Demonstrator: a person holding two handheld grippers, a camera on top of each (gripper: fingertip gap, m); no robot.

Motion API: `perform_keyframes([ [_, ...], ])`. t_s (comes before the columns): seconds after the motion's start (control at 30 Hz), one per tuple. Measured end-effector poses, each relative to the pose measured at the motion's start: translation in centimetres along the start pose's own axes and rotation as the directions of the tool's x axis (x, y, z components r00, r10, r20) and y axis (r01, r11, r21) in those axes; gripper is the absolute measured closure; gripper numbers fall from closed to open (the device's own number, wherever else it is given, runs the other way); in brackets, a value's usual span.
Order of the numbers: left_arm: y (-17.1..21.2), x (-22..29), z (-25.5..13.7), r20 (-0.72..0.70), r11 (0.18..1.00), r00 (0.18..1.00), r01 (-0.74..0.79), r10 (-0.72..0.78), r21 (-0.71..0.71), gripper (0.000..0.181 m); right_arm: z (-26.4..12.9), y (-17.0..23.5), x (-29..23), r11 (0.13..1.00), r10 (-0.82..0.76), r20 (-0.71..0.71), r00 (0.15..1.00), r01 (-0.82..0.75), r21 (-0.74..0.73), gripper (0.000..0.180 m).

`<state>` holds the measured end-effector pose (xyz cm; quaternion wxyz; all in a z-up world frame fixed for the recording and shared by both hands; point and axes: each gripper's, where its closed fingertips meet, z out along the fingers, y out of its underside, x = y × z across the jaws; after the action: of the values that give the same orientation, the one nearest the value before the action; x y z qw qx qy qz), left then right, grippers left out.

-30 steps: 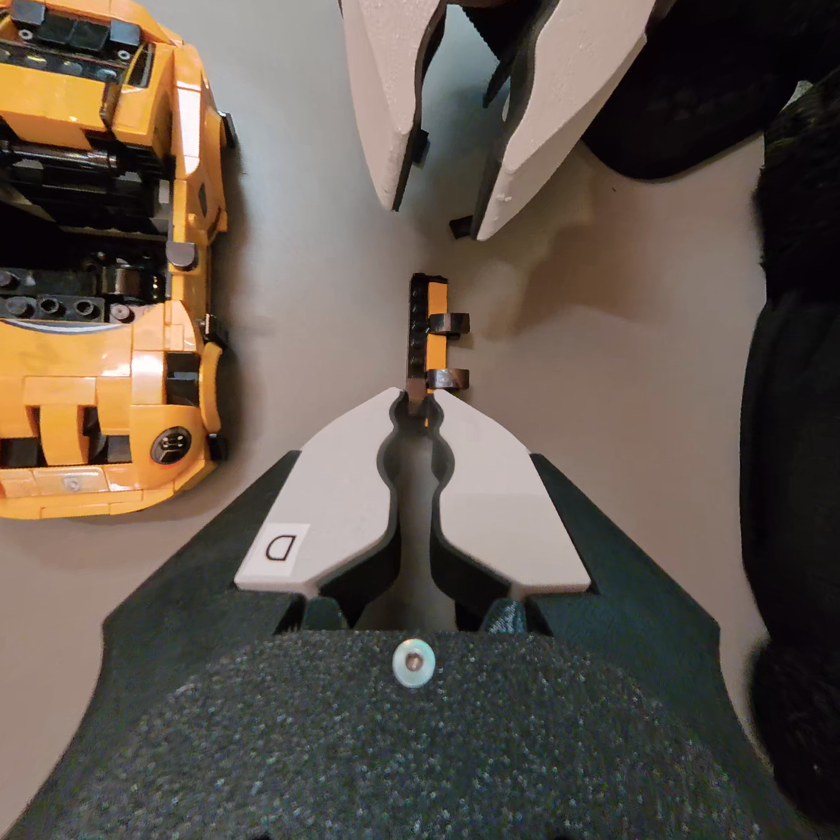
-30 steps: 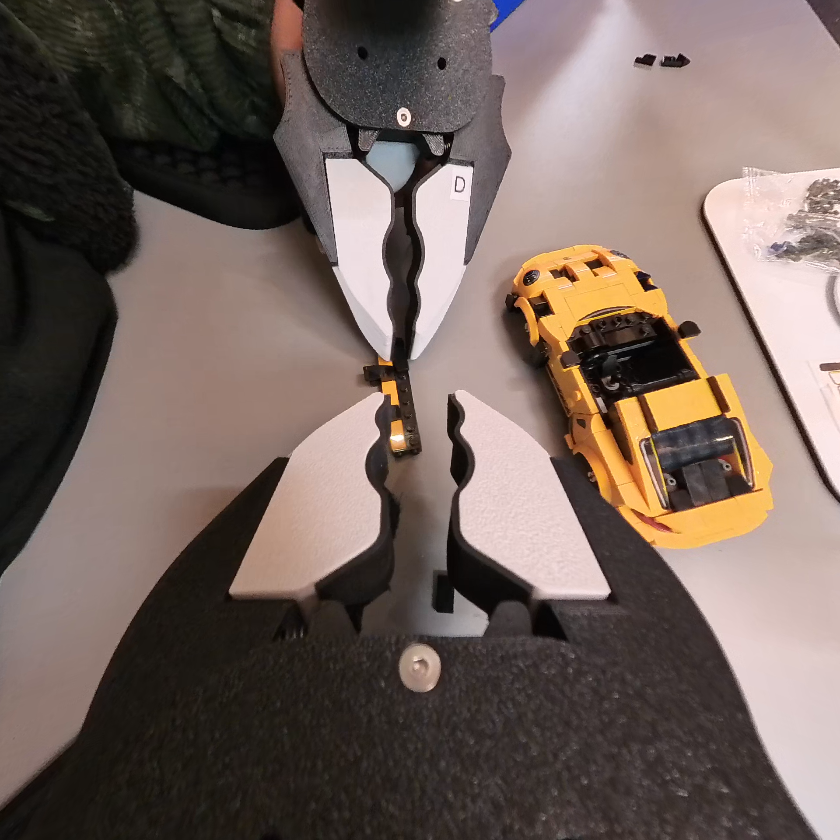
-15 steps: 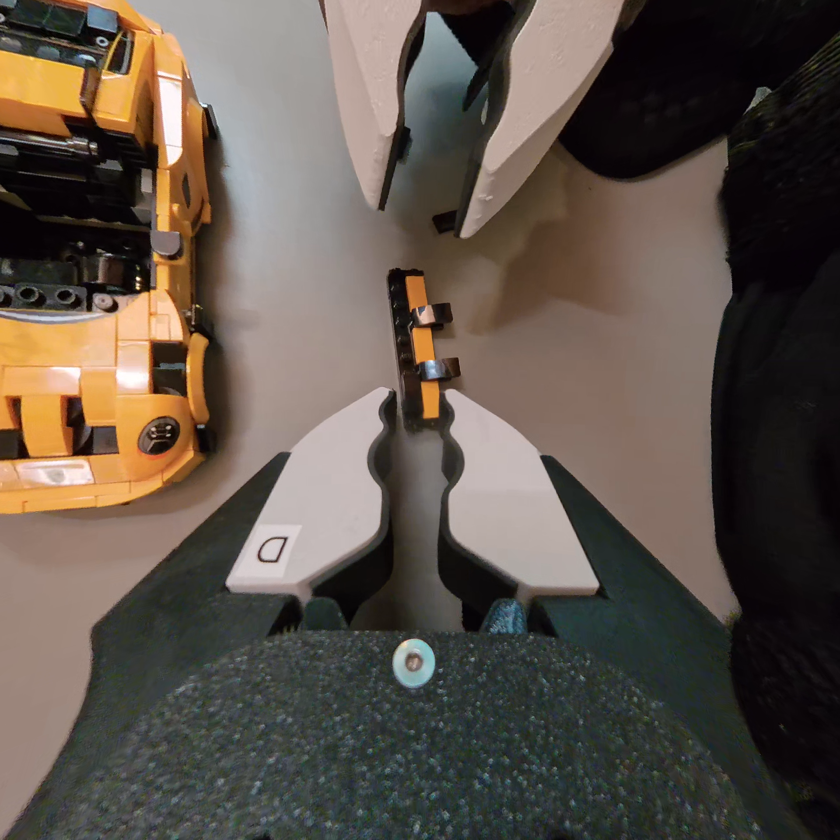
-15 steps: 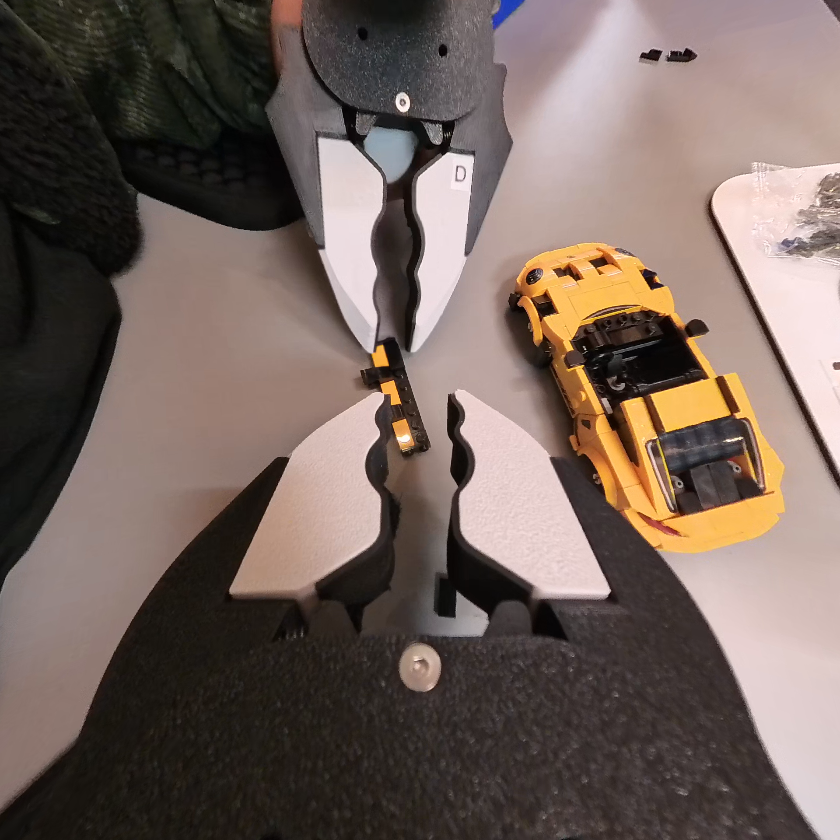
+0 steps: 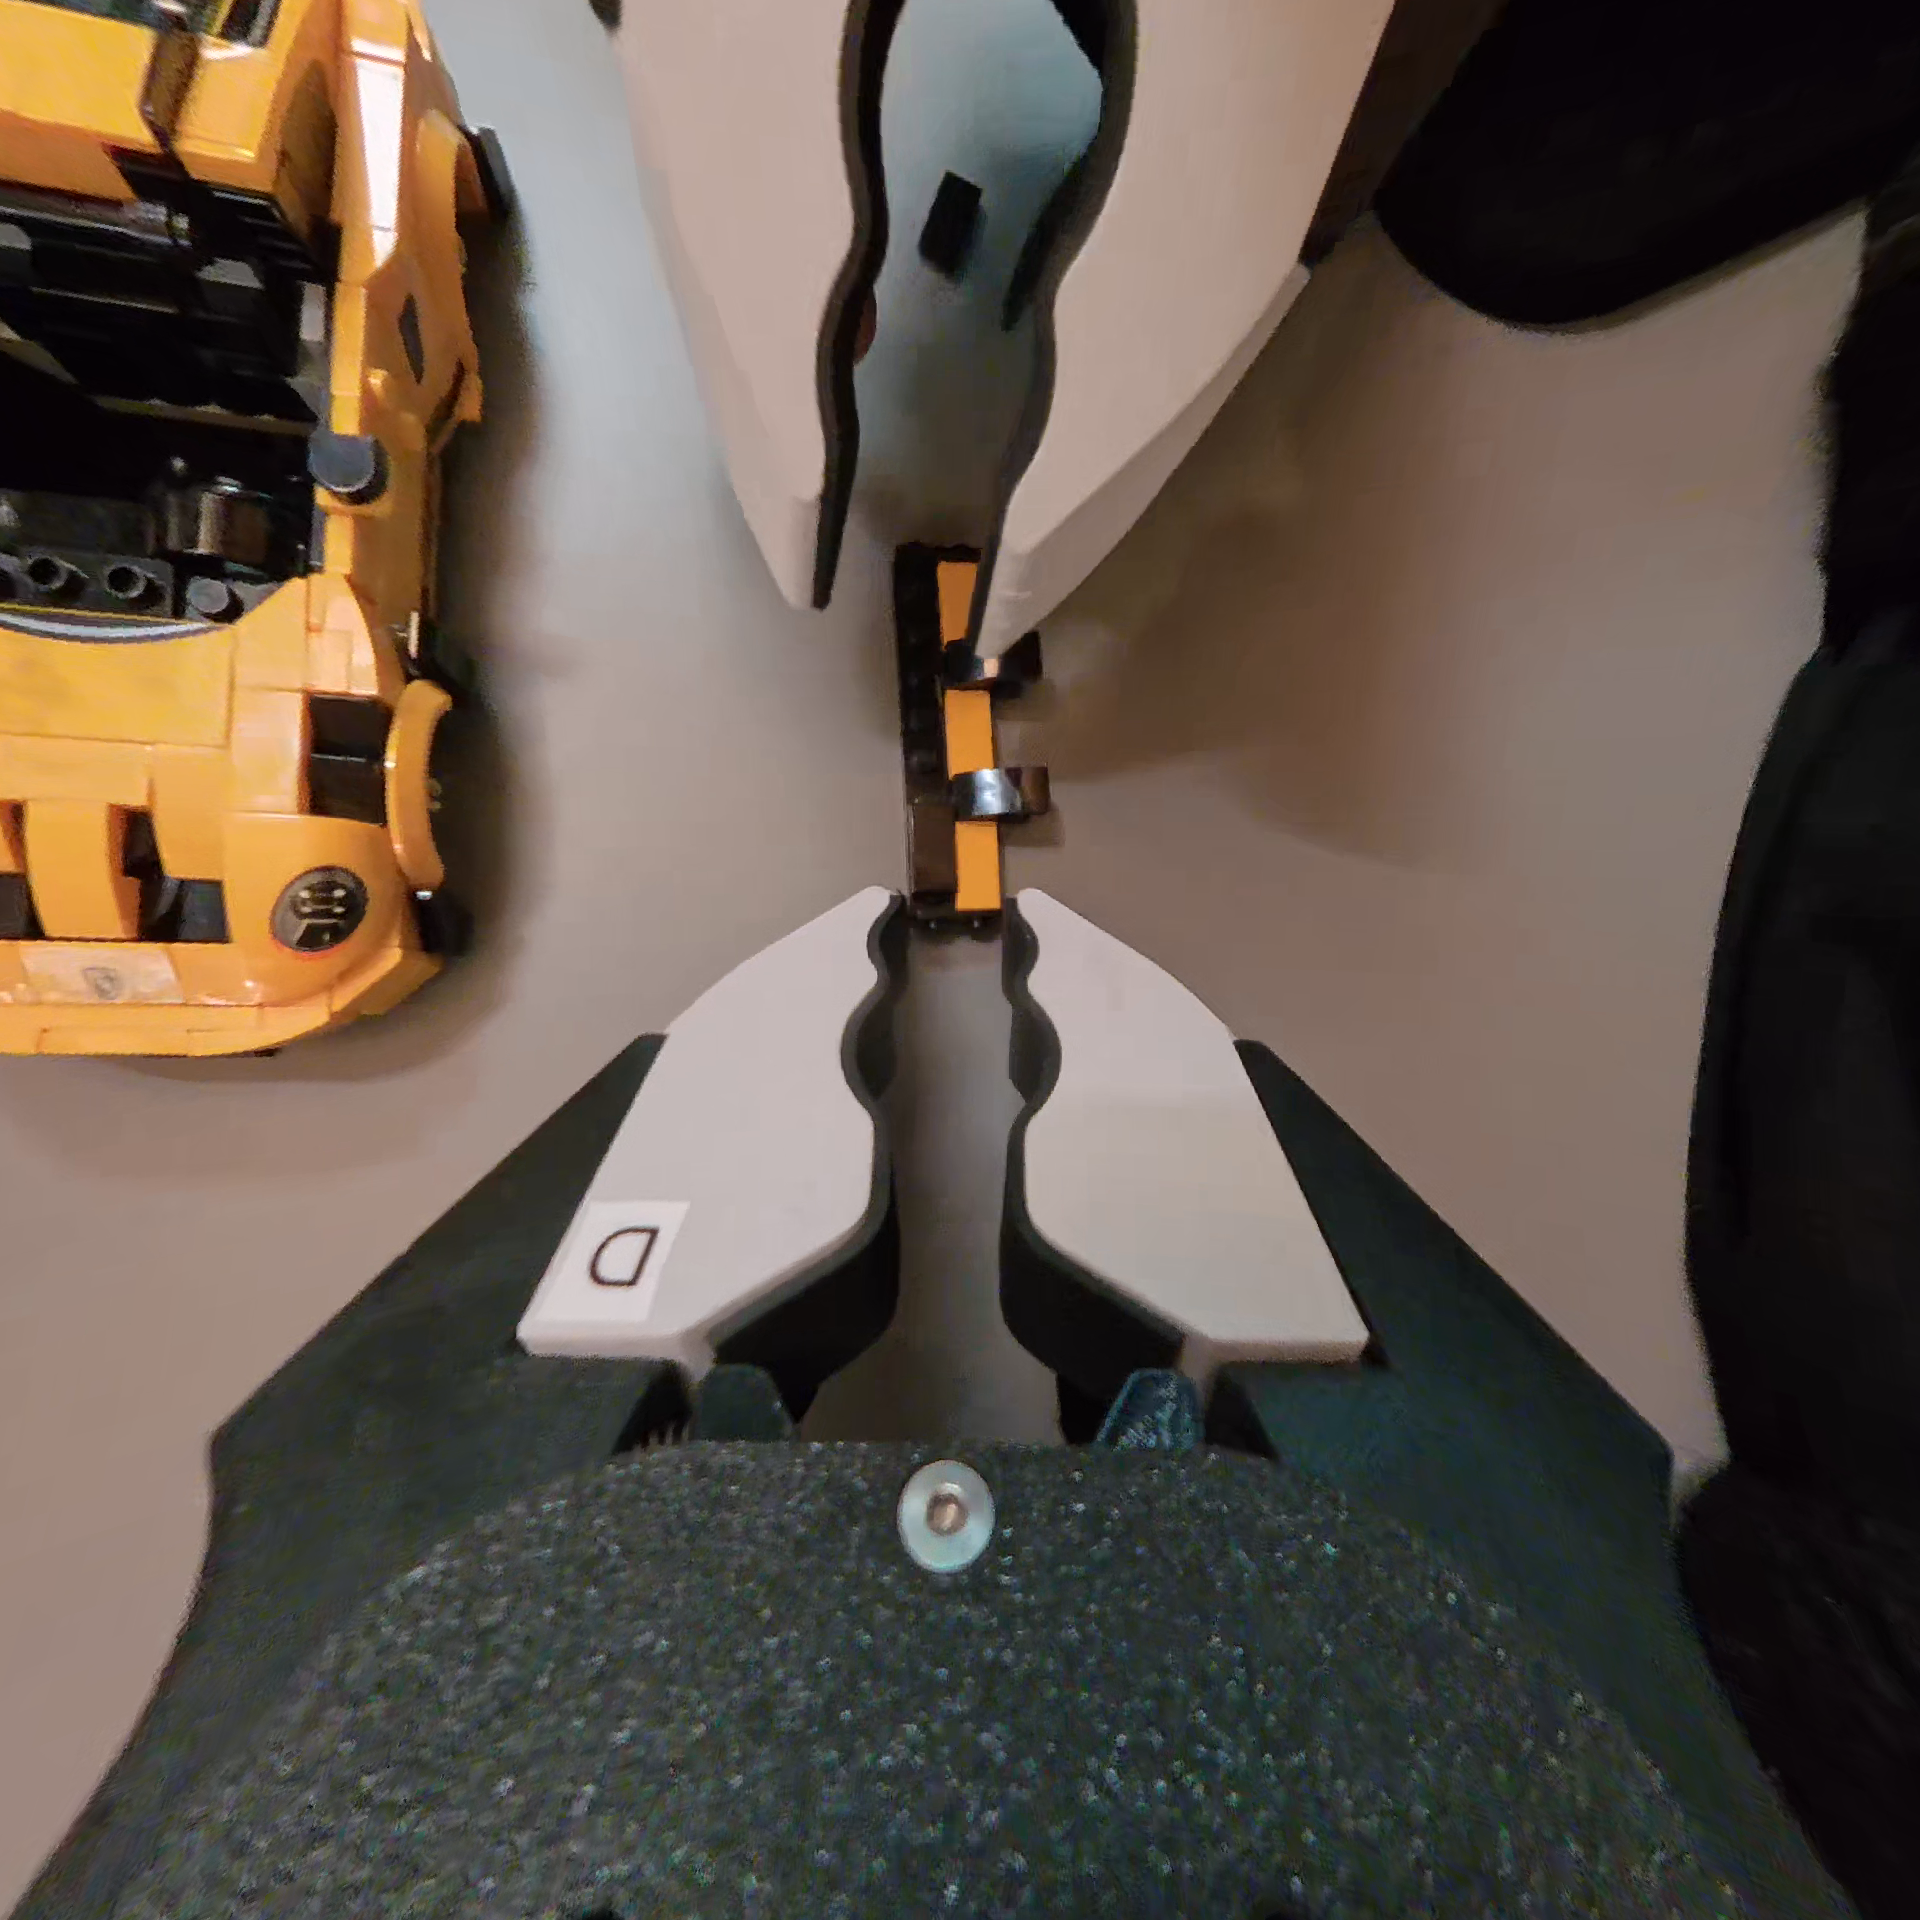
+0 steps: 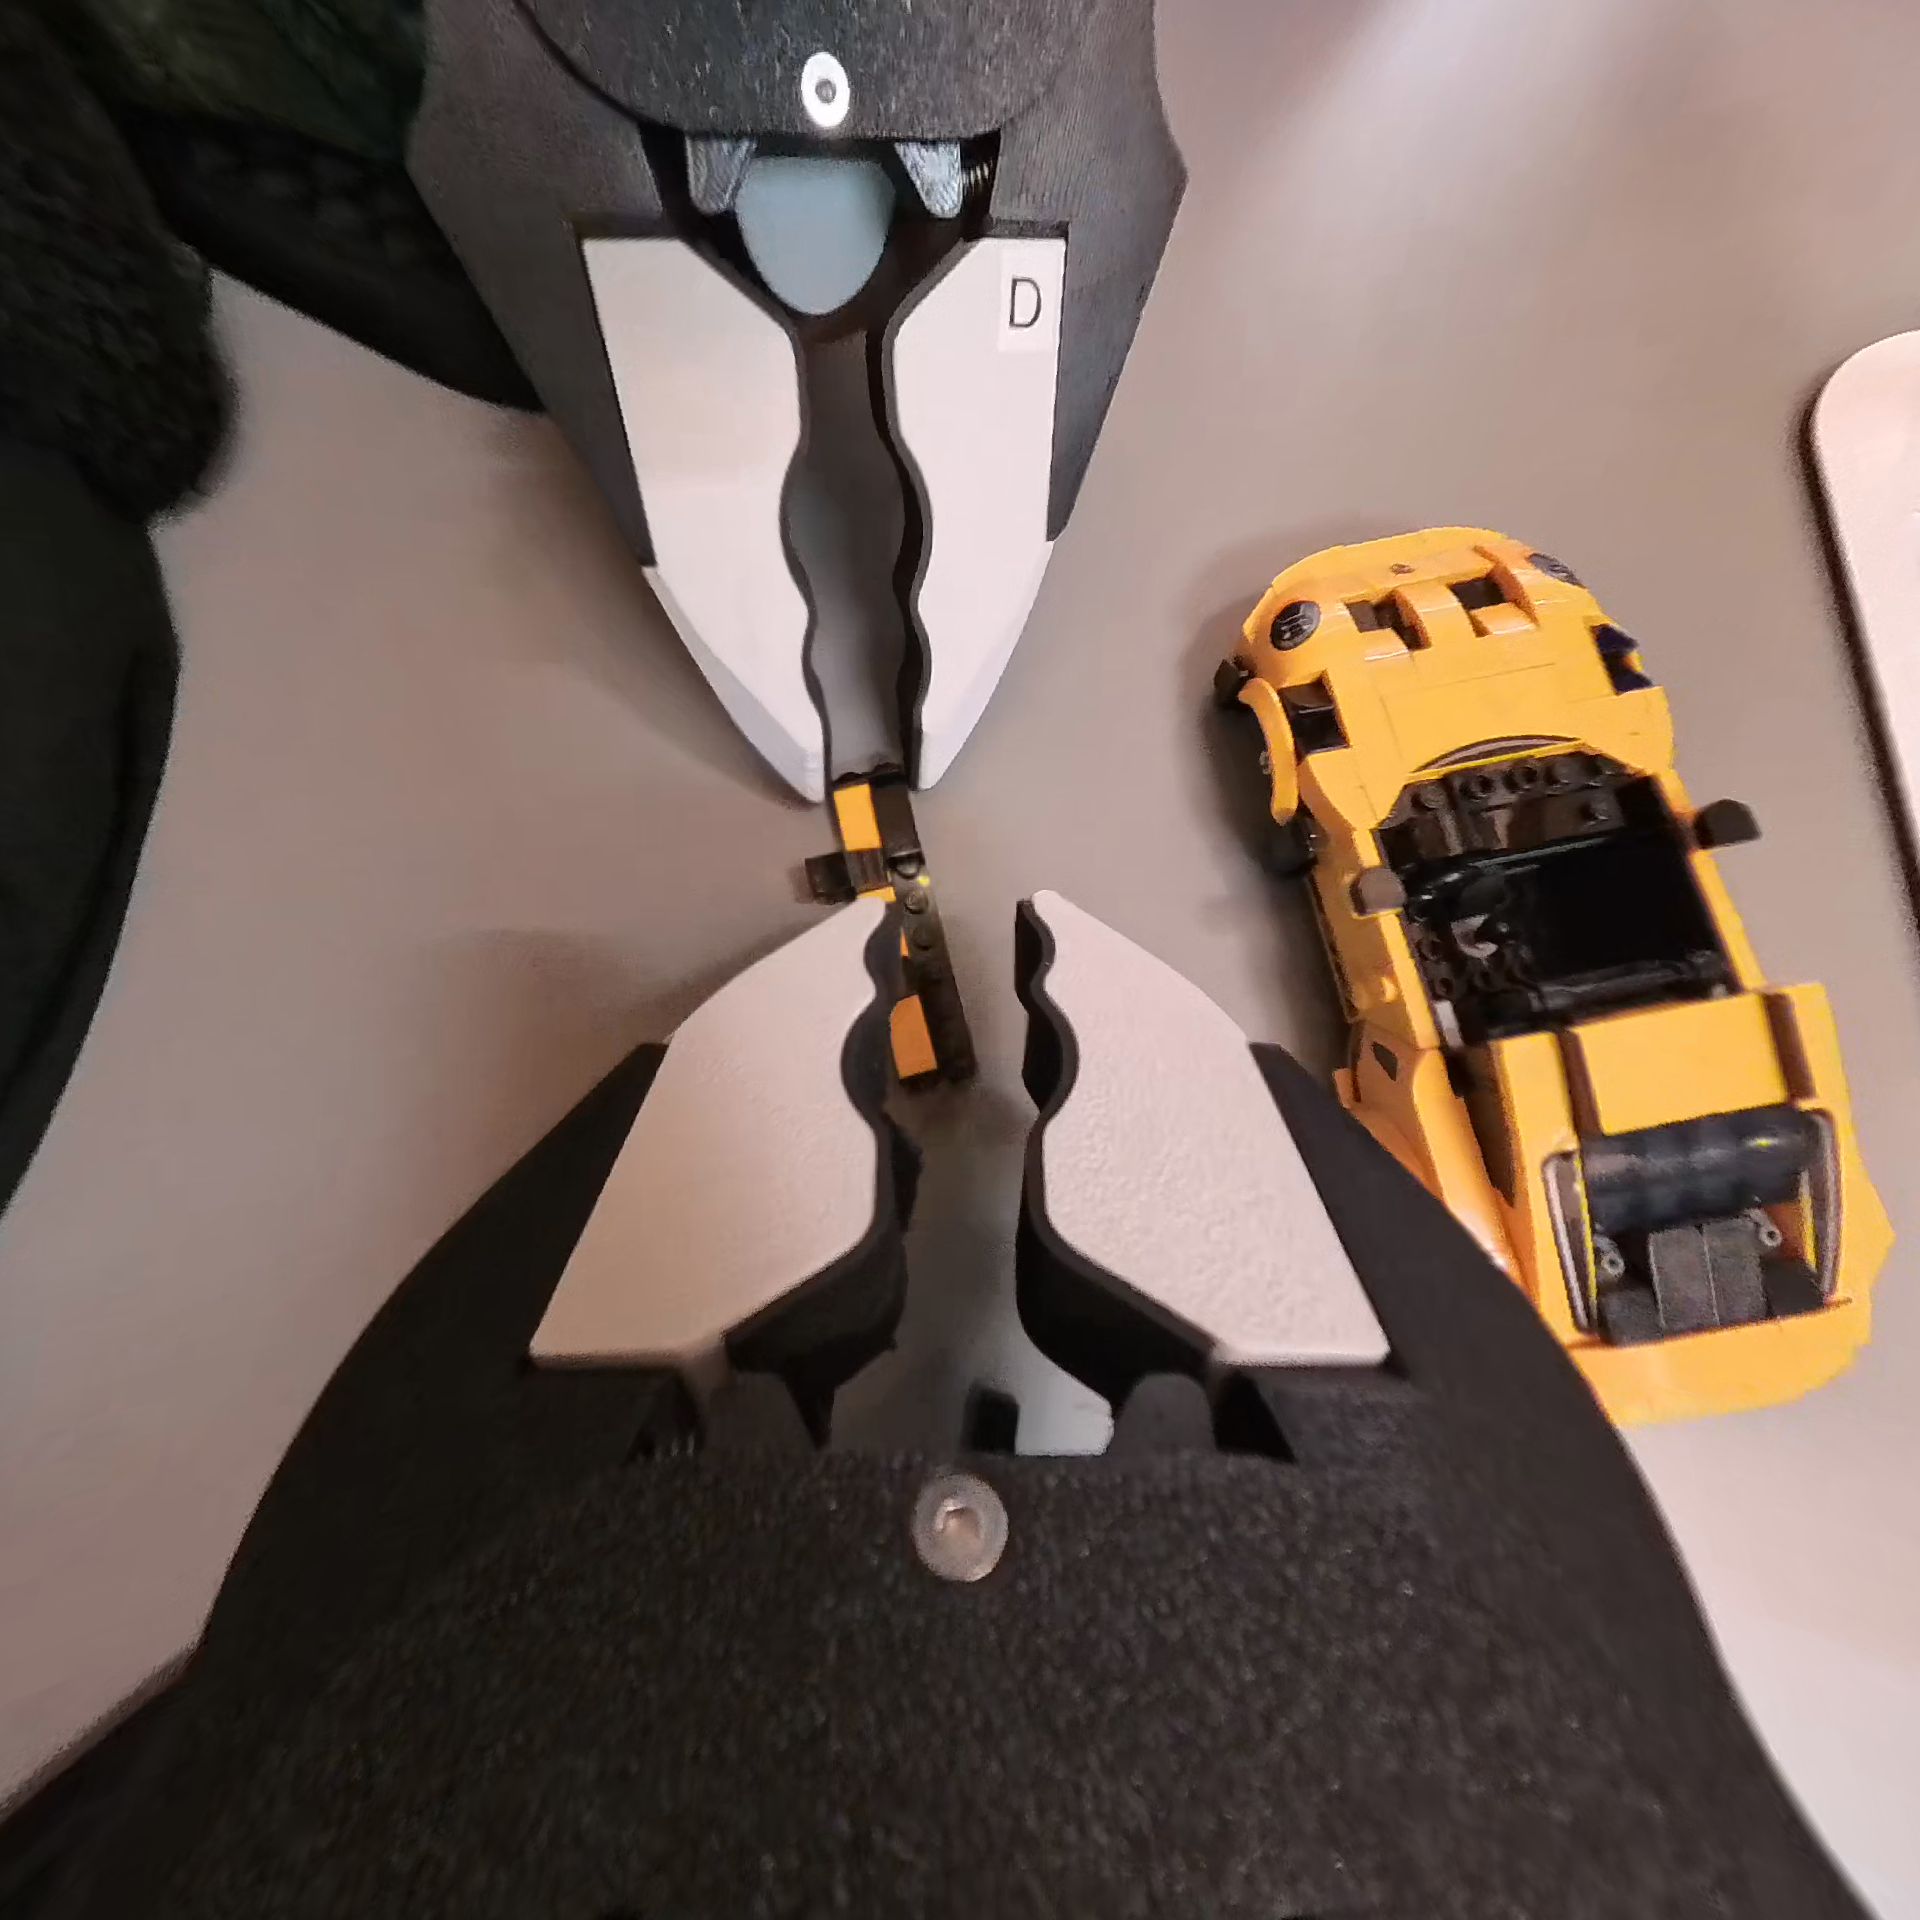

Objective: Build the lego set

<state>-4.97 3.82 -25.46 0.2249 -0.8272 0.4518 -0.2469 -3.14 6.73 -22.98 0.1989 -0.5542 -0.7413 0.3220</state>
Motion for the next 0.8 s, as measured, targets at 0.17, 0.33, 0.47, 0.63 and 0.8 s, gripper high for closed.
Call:
perform_keyframes([
  [0.17, 0.1, -0.4, -0.1, 0.036, 1.0, 0.999, -0.029, 0.029, -0.004, 0.164, 1.2, 0.2, -0.1, 0.997, -0.031, 0.031, 0.999, 0.033, -0.073, 0.166],
  [0.33, 0.2, -0.7, -0.4, 0.064, 0.999, 0.997, -0.042, 0.042, -0.001, 0.166, 2.1, 0.1, -0.1, 0.991, -0.06, 0.051, 0.997, 0.065, -0.117, 0.17],
  [0.47, 0.2, -0.7, -0.3, 0.064, 0.999, 0.997, -0.042, 0.041, 0.004, 0.167, 2.3, 0.2, -0.1, 0.99, -0.058, 0.062, 0.996, 0.066, -0.127, 0.174],
  [0.63, 0.2, -0.8, -0.1, 0.062, 0.999, 0.997, -0.044, 0.043, 0.012, 0.17, 2.5, 0.3, -0.2, 0.989, -0.056, 0.073, 0.996, 0.065, -0.129, 0.175],
  [0.8, 0.1, -0.8, -0.1, 0.054, 0.999, 0.998, -0.038, 0.037, 0.023, 0.169, 2.6, 0.3, -0.2, 0.99, -0.049, 0.078, 0.996, 0.059, -0.126, 0.175],
])
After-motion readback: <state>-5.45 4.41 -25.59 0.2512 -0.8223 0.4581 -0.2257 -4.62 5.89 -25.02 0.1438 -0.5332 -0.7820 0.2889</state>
